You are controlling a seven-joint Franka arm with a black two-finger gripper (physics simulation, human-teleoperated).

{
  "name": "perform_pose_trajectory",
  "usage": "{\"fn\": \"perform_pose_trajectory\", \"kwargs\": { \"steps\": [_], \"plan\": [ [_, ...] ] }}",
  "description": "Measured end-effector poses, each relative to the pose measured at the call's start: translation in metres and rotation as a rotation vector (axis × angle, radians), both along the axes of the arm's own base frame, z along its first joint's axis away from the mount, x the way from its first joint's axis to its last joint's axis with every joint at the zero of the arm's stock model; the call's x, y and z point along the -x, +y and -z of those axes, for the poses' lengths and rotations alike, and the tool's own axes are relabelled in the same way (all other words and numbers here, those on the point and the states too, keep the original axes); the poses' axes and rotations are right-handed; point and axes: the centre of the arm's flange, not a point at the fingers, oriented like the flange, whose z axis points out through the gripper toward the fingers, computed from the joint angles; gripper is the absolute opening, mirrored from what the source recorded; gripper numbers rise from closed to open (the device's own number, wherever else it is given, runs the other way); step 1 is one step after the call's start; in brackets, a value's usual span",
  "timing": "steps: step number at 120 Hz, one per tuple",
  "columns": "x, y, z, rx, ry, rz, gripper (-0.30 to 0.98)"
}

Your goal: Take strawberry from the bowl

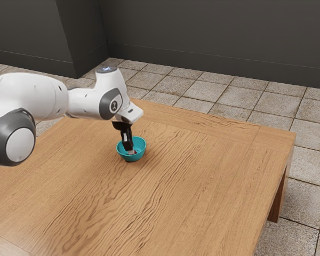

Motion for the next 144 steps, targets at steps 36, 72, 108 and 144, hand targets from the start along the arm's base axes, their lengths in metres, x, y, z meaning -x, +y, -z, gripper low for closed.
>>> {"fn": "perform_pose_trajectory", "kwargs": {
  "steps": [36, 72, 108, 144],
  "plan": [
    [0.001, 0.002, 0.011, 0.006, 0.014, -0.003, 0.29],
    [0.001, 0.006, 0.023, 0.019, 0.025, -0.010, 0.29],
    [0.003, 0.010, 0.028, 0.023, 0.035, -0.001, 0.30],
    [0.005, 0.009, 0.024, 0.034, 0.045, 0.041, 0.25]
  ]
}}
